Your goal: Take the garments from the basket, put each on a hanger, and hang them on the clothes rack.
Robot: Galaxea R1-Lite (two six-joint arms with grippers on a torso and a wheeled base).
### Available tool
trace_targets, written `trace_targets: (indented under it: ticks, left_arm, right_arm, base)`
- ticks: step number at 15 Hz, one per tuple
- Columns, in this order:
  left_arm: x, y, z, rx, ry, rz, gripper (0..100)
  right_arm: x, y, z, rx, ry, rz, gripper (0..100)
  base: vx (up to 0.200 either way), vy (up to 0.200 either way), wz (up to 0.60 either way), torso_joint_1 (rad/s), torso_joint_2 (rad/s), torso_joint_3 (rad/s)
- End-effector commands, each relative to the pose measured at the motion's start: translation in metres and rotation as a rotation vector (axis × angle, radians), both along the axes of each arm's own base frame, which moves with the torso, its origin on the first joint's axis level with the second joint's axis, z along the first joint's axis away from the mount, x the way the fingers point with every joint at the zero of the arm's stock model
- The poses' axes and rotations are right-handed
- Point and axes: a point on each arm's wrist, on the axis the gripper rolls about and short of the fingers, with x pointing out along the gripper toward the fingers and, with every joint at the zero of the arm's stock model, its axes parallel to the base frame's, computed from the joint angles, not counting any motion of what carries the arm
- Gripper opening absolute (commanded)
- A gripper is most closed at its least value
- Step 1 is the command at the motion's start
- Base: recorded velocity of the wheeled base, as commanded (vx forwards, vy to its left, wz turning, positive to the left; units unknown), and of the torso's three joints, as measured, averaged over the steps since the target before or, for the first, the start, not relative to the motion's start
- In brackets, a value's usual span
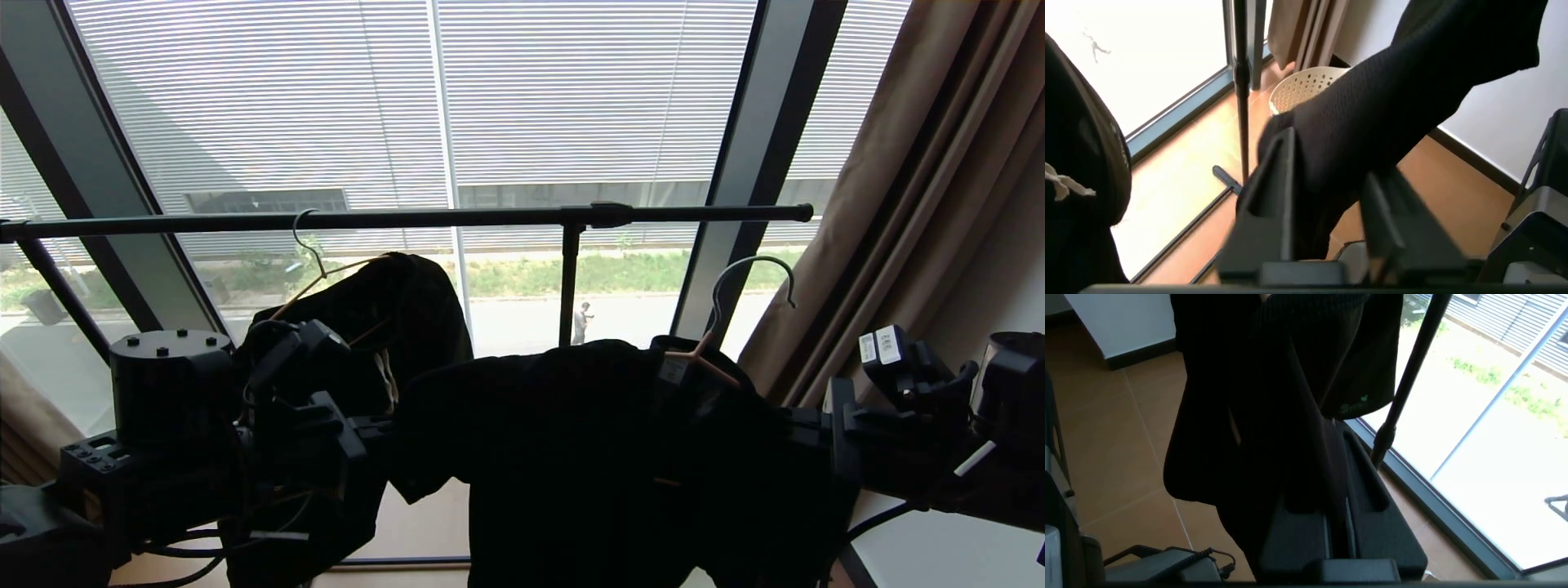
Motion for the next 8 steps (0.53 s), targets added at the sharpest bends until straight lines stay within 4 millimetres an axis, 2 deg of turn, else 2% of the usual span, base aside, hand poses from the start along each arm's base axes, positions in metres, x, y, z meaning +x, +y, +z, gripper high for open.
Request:
trace_targets:
  ticks: [1,5,8]
  left_arm:
    - [-0.004,0.001,-0.001,0.002,-0.007,0.002,0]
    - [-0.004,0.014,-0.001,-0.031,-0.082,0.055,0]
    - [-0.010,0.019,-0.008,-0.022,-0.064,0.076,0]
  right_arm:
    - [0.003,-0.002,0.000,0.000,0.000,-0.011,0]
    - [0.010,-0.008,-0.005,-0.002,0.017,-0.040,0]
    - [0.013,-0.012,-0.003,-0.001,0.008,-0.057,0]
  base:
    - [0.000,0.000,0.00,0.000,0.00,0.000]
    - [0.000,0.000,0.00,0.000,0.00,0.000]
    - [0.000,0.000,0.00,0.000,0.00,0.000]
